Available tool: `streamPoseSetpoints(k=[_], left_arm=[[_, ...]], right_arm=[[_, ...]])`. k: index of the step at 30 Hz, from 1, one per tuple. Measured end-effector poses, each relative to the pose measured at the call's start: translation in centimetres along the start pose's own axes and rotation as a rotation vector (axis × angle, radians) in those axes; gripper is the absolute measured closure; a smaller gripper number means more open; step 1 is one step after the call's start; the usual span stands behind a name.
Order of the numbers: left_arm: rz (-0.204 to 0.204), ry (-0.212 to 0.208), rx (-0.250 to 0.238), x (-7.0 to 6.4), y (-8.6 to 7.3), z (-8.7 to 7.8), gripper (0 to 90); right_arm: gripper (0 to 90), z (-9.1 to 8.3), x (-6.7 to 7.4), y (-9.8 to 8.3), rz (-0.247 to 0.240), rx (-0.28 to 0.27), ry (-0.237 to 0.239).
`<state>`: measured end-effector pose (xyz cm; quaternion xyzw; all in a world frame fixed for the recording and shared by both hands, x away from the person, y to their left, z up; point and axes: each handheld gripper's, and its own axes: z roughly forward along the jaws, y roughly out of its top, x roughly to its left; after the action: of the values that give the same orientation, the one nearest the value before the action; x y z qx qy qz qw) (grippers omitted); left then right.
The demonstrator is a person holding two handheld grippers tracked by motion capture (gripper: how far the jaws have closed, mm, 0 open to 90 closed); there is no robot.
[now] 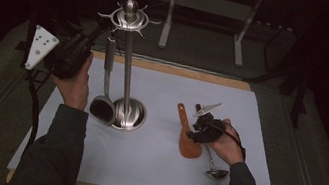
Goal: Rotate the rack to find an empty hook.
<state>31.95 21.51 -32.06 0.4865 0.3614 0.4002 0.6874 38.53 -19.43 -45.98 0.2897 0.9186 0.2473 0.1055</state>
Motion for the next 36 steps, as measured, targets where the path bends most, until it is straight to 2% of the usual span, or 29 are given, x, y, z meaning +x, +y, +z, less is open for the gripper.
streamPoseSetpoints(k=[9,12,13,14,15,17,20,21,22,23,24,26,30,36], left_arm=[[-0.045,0.033,0.066,1.6,-3.8,-2.5,87.4],[-0.045,0.044,0.1,1.9,-5.2,-3.2,87.1],[-0.045,0.044,0.1,1.9,-5.2,-3.2,87.0],[-0.042,0.047,0.13,2.1,-6.3,-3.7,87.0],[-0.042,0.047,0.13,2.1,-6.3,-3.7,86.7],[-0.043,0.054,0.175,2.3,-8.2,-4.5,86.4],[-0.029,0.096,0.222,2.6,-10.2,-5.5,86.4],[-0.029,0.096,0.222,2.6,-10.2,-5.5,86.4],[-0.039,0.115,0.253,2.9,-11.6,-6.1,86.3],[-0.039,0.115,0.253,2.9,-11.6,-6.1,86.3],[-0.047,0.134,0.287,3.3,-12.8,-6.7,85.8],[-0.047,0.144,0.326,3.6,-14.0,-7.4,85.0],[-0.022,0.165,0.408,4.3,-15.9,-8.8,83.3],[-0.028,0.206,0.488,5.3,-17.6,-10.0,77.9]], right_arm=[[55.3,-0.2,-0.7,-0.8,0.018,0.007,-0.014],[55.2,-0.2,-0.8,-1.0,0.02,0.011,-0.016],[55.2,-0.2,-0.8,-1.0,0.02,0.011,-0.016],[55.2,-0.2,-0.9,-1.1,0.018,0.01,-0.018],[55.2,-0.2,-0.9,-1.1,0.018,0.01,-0.018],[55.2,-0.2,-1.0,-1.3,0.023,0.011,-0.02],[55.1,-0.3,-1.1,-1.4,0.03,0.01,-0.025],[55.1,-0.3,-1.1,-1.4,0.03,0.01,-0.025],[55.0,-0.2,-1.2,-1.5,0.031,0.015,-0.027],[54.9,-0.2,-1.2,-1.6,0.031,0.017,-0.03],[54.8,-0.2,-1.3,-1.6,0.032,0.015,-0.031],[54.6,-0.3,-1.3,-1.7,0.036,0.013,-0.034],[54.3,-0.4,-1.6,-1.8,0.039,0.018,-0.042],[53.9,-0.4,-2.0,-1.8,0.055,0.016,-0.058]])
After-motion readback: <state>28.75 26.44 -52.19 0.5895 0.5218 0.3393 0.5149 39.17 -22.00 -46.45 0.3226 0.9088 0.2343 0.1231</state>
